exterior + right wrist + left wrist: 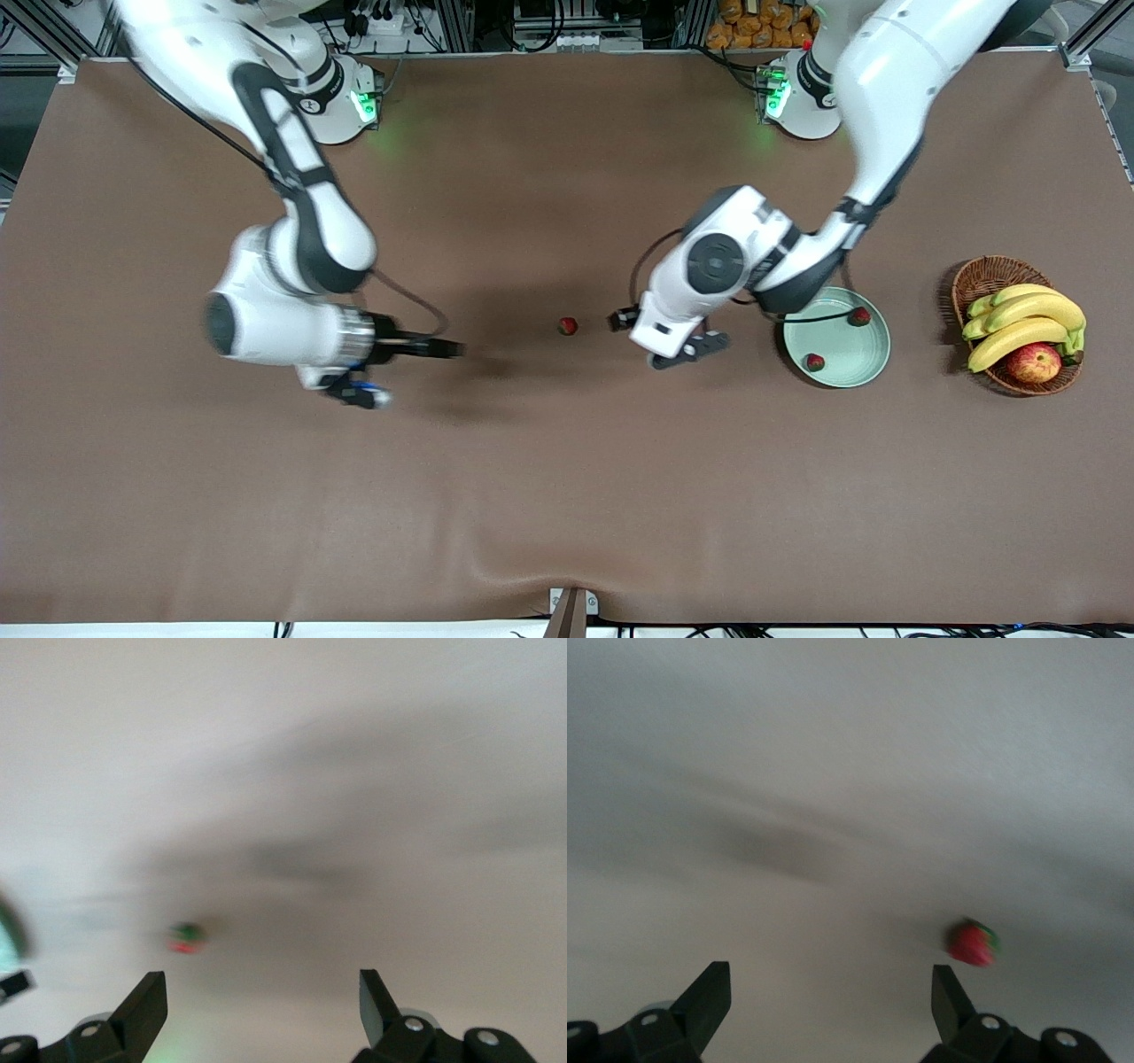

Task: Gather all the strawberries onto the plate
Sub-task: 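Set the third strawberry mid-table with the right gripper while the left gripper approaches, then grasp the third strawberry with the left gripper while the right gripper withdraws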

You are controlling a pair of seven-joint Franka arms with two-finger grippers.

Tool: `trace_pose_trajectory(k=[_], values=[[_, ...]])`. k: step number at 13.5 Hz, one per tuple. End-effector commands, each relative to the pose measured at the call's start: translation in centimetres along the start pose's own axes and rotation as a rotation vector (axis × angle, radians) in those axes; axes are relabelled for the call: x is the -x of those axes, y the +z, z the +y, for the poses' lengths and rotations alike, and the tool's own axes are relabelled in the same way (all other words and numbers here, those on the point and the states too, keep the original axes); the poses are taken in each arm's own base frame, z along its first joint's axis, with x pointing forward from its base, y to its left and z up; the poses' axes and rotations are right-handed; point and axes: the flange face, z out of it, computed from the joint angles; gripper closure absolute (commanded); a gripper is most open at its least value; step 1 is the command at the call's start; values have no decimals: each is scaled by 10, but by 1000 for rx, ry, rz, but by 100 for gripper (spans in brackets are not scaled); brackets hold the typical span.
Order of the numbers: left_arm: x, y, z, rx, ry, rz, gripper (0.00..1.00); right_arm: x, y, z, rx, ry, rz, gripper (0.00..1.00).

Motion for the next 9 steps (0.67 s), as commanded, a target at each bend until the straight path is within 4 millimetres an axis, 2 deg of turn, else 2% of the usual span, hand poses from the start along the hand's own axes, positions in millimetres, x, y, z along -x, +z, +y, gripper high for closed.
trace_pose_trajectory(k=[1, 3, 6, 8, 9], values=[[5, 16, 31, 46, -77, 19, 0, 18, -75, 29, 208, -70, 65, 0], [17, 32, 49, 79, -47, 68, 0, 28, -135, 54, 234, -49, 87, 0], [34, 60, 72, 129, 18, 126, 0, 51, -215, 73, 302, -113, 83, 0], [51, 72, 88, 120, 89, 175, 7, 74, -253, 84, 318, -117, 89, 0], [55, 80, 88, 91, 141, 205, 10, 83, -269, 90, 336, -124, 107, 0]])
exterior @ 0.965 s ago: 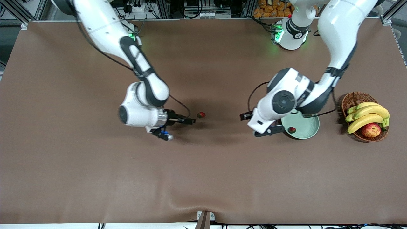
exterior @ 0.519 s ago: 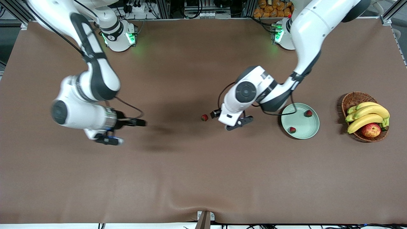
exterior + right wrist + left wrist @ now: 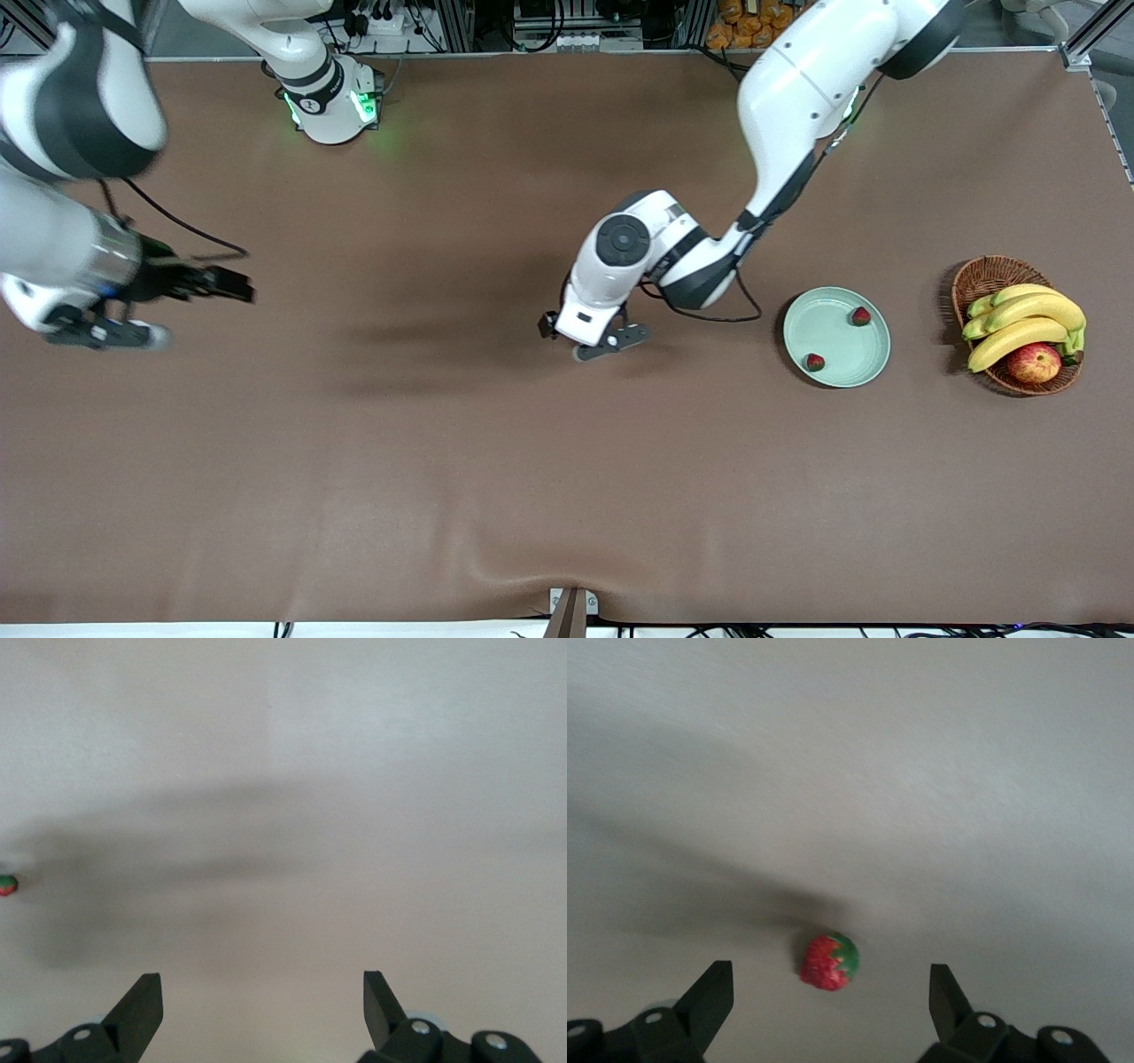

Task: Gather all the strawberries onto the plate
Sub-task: 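Grasp the third strawberry with the left gripper while the right gripper withdraws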

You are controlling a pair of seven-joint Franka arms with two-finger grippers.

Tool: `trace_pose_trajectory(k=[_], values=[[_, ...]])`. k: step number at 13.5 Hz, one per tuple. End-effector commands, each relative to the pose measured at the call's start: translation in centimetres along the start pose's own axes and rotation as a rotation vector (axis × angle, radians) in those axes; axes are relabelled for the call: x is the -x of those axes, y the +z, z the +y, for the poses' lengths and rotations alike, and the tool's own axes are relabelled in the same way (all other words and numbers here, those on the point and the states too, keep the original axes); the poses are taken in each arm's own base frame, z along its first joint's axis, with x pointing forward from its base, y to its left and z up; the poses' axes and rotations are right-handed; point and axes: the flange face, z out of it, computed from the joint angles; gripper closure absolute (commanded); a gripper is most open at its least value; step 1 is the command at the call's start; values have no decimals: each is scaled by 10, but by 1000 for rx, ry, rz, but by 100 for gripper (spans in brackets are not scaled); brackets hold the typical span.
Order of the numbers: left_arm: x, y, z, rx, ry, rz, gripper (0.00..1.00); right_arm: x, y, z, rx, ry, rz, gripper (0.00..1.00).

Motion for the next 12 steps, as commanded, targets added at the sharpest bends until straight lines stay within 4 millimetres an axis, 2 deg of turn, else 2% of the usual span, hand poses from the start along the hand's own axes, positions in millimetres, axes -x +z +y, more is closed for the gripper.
trace_pose_trajectory(k=[1, 3, 5, 7, 9, 12], values=[[6, 10, 12, -25, 140, 72, 12, 24, -33, 18, 61, -35, 22, 0], [7, 21, 8, -57, 235, 101, 13, 33, -46, 39, 69, -57, 29, 0], [9, 27, 5, -74, 269, 111, 14, 35, -57, 69, 73, -63, 45, 0], [11, 33, 3, -85, 331, 104, 19, 37, -62, 95, 94, -103, 54, 0], [20, 40, 5, -91, 351, 97, 25, 36, -58, 103, 93, -90, 53, 0], [24, 49, 3, -101, 356, 86, 37, 29, -57, 98, 94, -40, 90, 0]])
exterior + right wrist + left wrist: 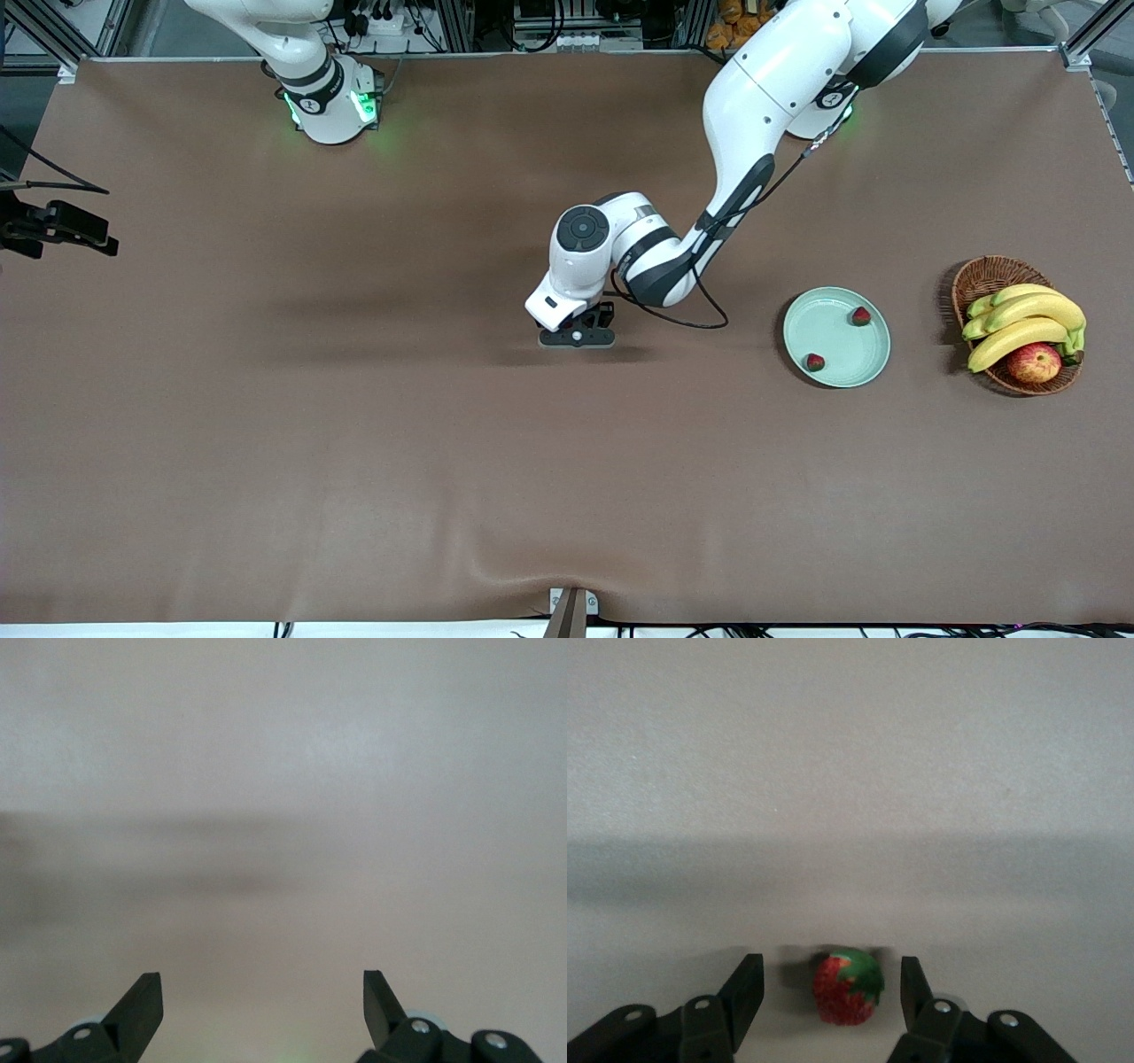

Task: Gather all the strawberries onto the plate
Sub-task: 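Grasp the third strawberry with the left gripper while the right gripper withdraws, then place the third strawberry on the green plate with the left gripper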

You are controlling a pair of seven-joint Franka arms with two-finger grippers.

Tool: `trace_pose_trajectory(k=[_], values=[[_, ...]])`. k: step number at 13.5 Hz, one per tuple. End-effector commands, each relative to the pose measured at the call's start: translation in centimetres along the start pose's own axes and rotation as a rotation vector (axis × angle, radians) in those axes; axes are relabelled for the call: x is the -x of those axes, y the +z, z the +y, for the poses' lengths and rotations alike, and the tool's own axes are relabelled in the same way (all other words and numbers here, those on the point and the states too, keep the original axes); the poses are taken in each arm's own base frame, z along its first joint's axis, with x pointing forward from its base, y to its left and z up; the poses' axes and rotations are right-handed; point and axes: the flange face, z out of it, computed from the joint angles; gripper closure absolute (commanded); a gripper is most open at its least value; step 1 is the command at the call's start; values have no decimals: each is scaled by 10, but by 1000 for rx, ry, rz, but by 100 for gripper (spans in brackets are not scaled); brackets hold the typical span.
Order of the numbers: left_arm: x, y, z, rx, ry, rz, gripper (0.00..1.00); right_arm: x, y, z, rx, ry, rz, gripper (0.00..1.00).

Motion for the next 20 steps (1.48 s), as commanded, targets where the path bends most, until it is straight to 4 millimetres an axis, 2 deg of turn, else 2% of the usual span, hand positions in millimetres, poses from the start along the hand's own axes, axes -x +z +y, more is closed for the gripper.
trace_pose_trajectory(k=[1, 2, 4, 5, 6, 7, 8, 9, 11, 13, 14, 16, 20], values=[[1, 8, 3, -9, 28, 12, 41, 0, 2, -4, 20, 53, -1, 0], [2, 8, 3, -11, 32, 13, 52, 2, 4, -5, 16, 55, -25, 0], [0, 6, 3, -8, 25, 16, 93, 4, 5, -6, 11, 53, -38, 0], [-5, 1, 0, -7, 11, 22, 100, 3, 5, -7, 11, 55, -40, 0], [-10, -1, -5, -13, -6, 20, 100, 3, 5, -7, 13, 61, -42, 0], [-17, -11, -15, -21, -26, 25, 100, 4, 5, -6, 15, 61, -45, 0], [-30, -25, -37, -42, -51, 30, 100, 5, 6, -6, 16, 61, -54, 0], [-43, -46, -63, -64, -79, 36, 100, 6, 7, -6, 15, 63, -66, 0], [-55, -85, -112, -106, -134, 50, 100, 6, 7, -7, 15, 62, -69, 0], [-65, -101, -170, -188, -179, 25, 100, 4, 9, -8, 13, 60, -71, 0], [-70, -106, -195, -235, -185, -3, 100, 4, 9, -10, 13, 57, -71, 0], [-80, -100, -253, -308, -196, -81, 100, 1, 10, -11, 13, 55, -63, 0], [-89, -86, -343, -355, -244, -177, 100, -2, 8, -27, 7, 37, -59, 0]])
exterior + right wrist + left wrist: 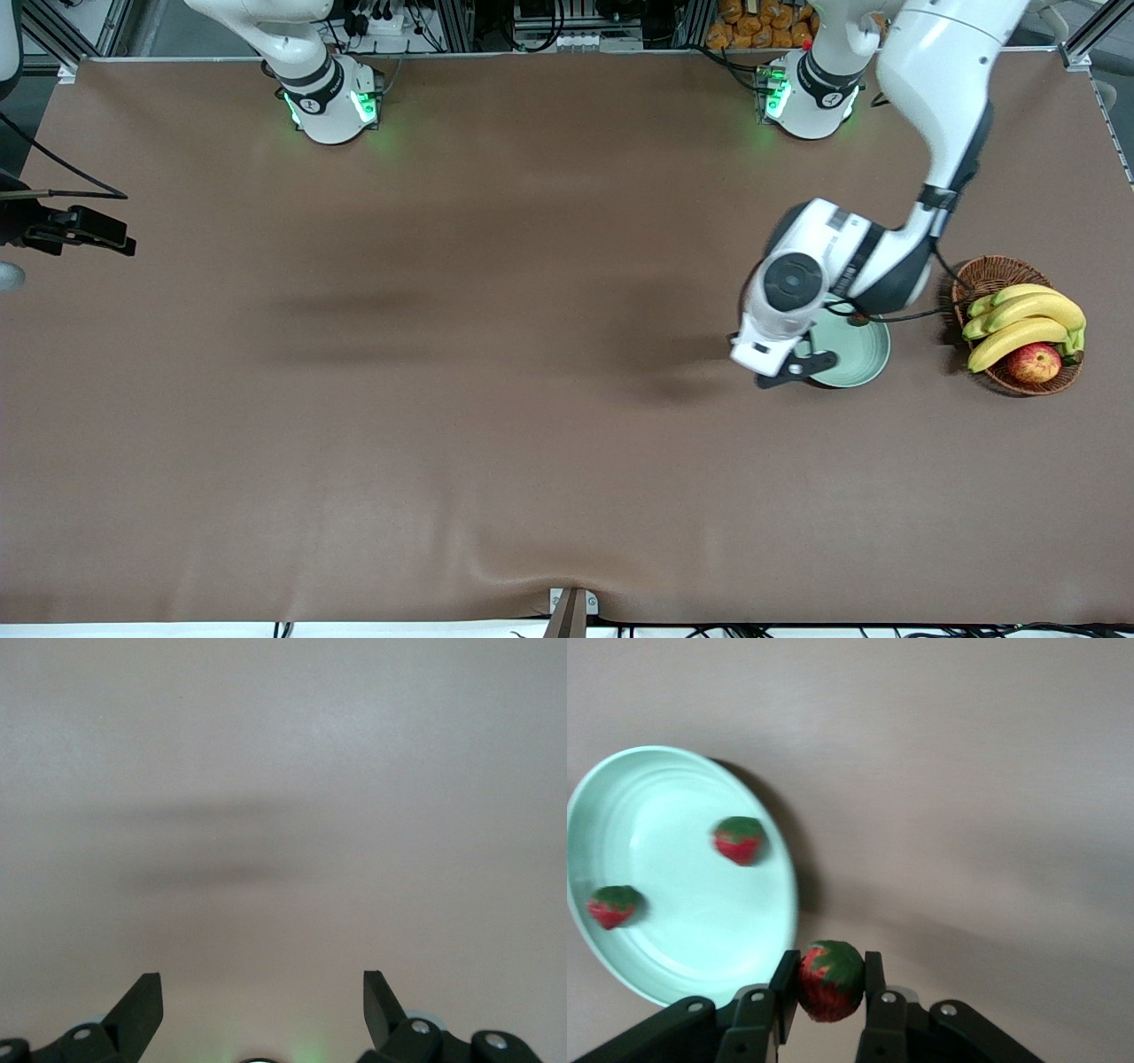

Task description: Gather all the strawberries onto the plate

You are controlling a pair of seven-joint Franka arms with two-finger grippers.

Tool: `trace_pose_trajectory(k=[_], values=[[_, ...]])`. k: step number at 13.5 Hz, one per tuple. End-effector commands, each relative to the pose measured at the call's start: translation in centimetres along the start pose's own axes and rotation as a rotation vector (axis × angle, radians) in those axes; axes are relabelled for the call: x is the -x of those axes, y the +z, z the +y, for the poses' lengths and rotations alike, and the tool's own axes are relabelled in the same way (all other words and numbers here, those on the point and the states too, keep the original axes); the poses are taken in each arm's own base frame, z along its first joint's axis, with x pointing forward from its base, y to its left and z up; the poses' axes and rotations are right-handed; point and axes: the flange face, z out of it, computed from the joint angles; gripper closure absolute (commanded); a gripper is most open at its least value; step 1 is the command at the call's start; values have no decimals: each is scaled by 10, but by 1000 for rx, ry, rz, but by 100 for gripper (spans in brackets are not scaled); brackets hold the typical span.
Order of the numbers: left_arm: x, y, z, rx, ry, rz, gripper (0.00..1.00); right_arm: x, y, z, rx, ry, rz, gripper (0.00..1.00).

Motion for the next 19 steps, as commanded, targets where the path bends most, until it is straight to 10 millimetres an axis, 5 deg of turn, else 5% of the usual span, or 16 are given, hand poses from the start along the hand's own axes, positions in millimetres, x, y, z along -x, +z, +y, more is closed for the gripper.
trace_pose_trajectory(k=[1, 4, 5, 6, 10, 16, 19], values=[[-5, 17, -38, -39, 16, -44, 99, -1, -3, -23, 27, -3, 2, 0], [-10, 34, -46, -44, 4, -74, 65, -3, -10, -18, 17, 15, 13, 0], [-11, 35, -48, -44, 3, -77, 39, -3, -14, -17, 16, 17, 21, 0], [-11, 33, -48, -43, 3, -74, 0, -3, -16, -15, 16, 18, 25, 0], [-8, -7, -34, -6, 20, -15, 0, -3, -15, -22, 14, 3, 24, 0], [-20, -145, -14, 98, -23, 11, 0, -4, -15, -24, 13, 0, 24, 0], [-16, -211, -24, 155, -51, 24, 0, -4, -15, -24, 13, 0, 27, 0]])
